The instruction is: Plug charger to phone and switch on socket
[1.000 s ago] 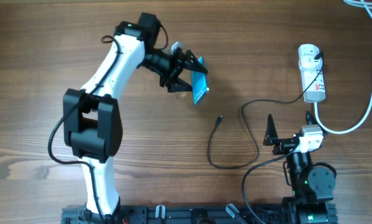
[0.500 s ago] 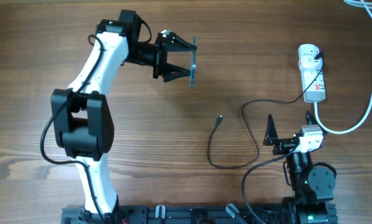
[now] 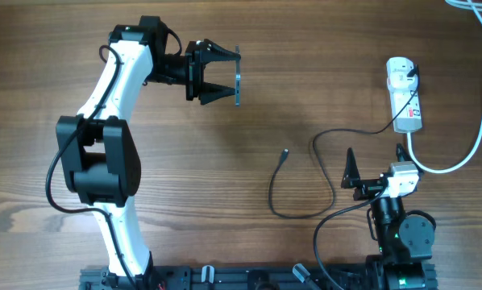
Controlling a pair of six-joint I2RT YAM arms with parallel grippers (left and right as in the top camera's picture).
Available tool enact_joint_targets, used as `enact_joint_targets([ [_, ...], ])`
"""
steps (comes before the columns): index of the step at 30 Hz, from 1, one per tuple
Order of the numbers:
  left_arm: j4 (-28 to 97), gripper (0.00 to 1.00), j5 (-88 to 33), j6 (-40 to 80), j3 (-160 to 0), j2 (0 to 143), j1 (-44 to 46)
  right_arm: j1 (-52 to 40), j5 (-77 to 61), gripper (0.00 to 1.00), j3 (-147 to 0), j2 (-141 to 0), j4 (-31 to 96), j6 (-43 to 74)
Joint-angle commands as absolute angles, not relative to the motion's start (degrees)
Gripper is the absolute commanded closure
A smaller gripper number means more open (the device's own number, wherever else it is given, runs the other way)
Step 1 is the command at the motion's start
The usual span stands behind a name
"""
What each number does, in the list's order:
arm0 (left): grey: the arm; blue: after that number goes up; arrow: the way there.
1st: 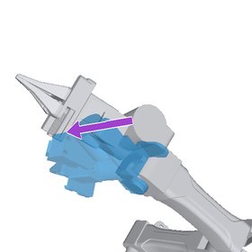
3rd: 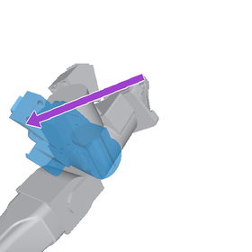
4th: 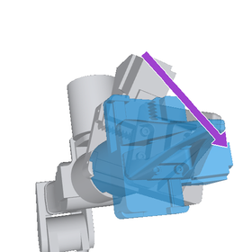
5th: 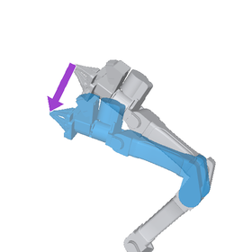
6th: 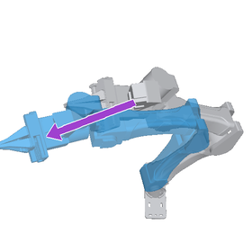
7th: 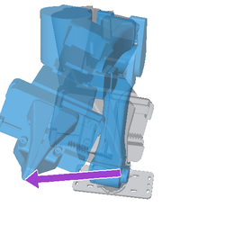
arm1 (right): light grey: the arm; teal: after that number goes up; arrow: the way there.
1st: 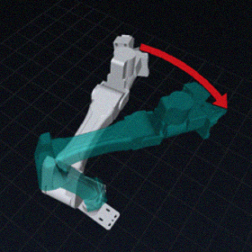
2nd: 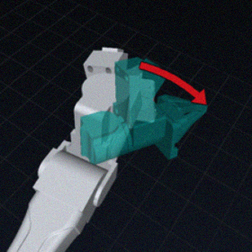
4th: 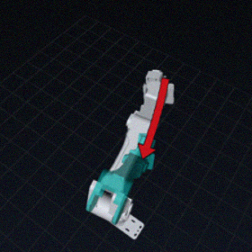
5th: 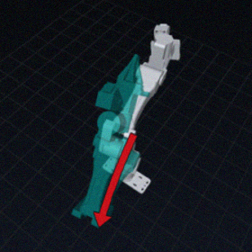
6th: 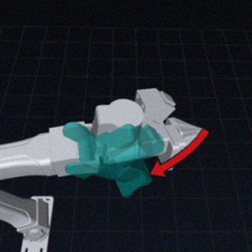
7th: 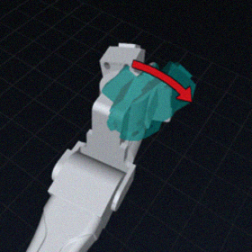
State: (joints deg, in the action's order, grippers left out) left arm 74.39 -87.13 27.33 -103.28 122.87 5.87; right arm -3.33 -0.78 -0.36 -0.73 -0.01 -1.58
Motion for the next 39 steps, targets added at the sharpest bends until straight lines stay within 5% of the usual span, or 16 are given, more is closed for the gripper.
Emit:
enact_joint_targets([
  [1, 74.46, 0.28, -90.37, 27.46, -103.09, 120.79, 5.56, -3.57, 0.03, 0.00, -0.30, -0.43, -0.32, -1.48],
  [39, 75.53, 0.28, -90.37, 27.46, -103.09, 120.79, 5.54, -3.57, 0.03, 0.00, -0.30, -0.43, -0.32, -1.48],
])
